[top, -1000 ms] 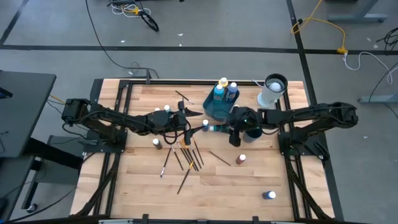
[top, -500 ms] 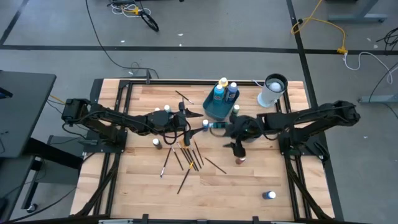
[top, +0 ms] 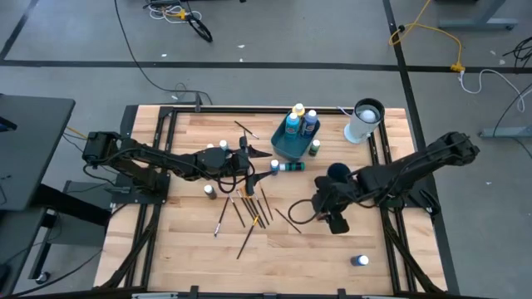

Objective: Pick & Place Paint Supplies
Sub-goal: Put the red paint bottle into the blue bin

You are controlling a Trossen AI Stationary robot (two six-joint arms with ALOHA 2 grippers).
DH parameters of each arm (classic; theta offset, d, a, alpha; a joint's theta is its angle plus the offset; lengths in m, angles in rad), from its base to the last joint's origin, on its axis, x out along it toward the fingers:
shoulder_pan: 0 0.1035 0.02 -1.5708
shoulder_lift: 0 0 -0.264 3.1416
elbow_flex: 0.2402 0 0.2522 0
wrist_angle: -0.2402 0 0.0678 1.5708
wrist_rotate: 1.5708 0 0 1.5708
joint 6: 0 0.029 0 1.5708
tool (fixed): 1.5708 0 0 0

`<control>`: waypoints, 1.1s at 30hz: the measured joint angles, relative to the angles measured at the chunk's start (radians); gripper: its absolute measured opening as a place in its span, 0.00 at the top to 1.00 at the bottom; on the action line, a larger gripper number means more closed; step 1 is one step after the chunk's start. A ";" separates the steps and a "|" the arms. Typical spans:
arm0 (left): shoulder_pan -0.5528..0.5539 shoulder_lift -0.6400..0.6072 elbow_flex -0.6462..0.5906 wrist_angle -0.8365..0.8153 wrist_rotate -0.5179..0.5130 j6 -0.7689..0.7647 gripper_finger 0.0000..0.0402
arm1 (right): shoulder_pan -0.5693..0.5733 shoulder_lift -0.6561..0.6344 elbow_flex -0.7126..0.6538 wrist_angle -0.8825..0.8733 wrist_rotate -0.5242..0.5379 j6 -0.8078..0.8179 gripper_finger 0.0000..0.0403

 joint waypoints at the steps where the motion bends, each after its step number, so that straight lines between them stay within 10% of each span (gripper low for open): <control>1: 0.000 0.000 0.000 0.000 0.000 -0.004 0.34 | 0.000 0.003 -0.010 -0.005 -0.004 0.003 0.46; 33: 0.000 -0.002 0.000 0.030 0.001 -0.012 0.34 | -0.039 -0.001 0.042 0.019 -0.019 -0.055 0.70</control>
